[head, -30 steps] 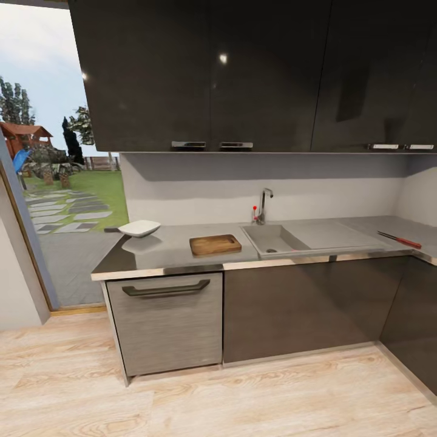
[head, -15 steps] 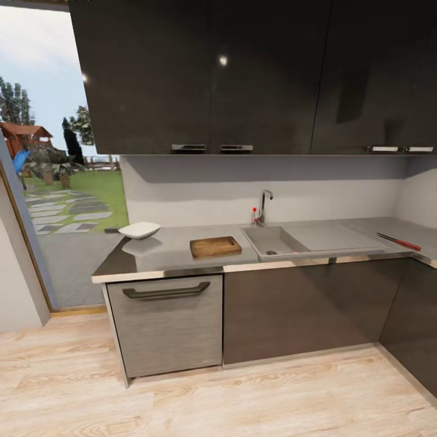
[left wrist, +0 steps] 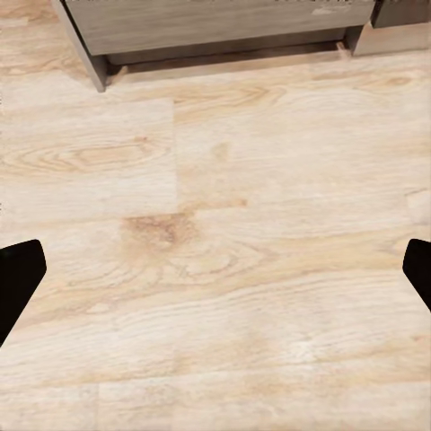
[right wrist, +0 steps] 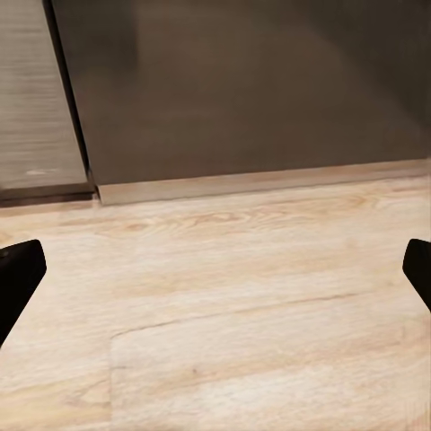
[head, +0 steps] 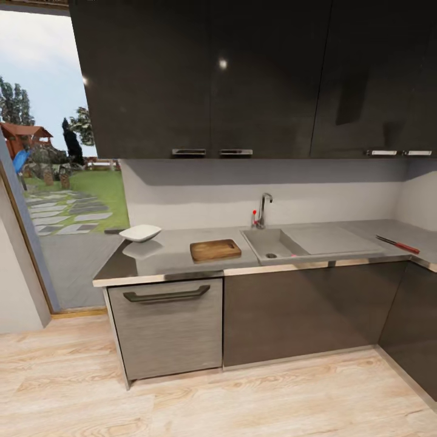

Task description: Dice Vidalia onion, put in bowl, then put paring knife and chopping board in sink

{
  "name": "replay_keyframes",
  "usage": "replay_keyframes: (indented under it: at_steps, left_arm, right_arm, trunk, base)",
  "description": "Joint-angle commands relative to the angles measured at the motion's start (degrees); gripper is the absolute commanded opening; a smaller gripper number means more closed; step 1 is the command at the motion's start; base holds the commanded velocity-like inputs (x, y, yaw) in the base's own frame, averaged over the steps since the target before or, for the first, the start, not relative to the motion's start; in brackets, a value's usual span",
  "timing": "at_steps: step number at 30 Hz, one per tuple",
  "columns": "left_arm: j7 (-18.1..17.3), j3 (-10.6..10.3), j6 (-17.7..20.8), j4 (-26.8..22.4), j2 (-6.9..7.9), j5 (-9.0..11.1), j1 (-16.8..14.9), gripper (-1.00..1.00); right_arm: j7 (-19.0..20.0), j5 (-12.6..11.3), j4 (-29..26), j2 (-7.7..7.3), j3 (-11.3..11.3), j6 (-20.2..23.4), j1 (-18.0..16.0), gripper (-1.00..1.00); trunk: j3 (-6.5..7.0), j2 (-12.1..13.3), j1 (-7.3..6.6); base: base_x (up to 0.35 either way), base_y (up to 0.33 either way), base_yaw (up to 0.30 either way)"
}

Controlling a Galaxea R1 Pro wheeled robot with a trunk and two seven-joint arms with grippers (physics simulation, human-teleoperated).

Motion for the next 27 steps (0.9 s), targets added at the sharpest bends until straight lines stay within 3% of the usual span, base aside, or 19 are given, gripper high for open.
replay_keyframes:
  at_steps: [1,27]
  left_arm:
    - [0.47,-0.27,-0.13,0.04,0.02,-0.14,-0.04,1.0]
    - [0.48,-0.04,-0.13,0.09,0.01,-0.04,-0.04,1.0]
  right_arm:
    - [-0.56,0.63,-0.02,0.02,-0.11,-0.07,-0.03,1.0]
    - [-0.65,0.59,-0.02,-0.03,-0.11,-0.05,-0.04,1.0]
  trunk:
    - [0.11,0.37,-0.22]
    - [4.78,10.8,-5.94]
  base:
    - [0.0,0.0,0.0]
    - [0.0,0.0,0.0]
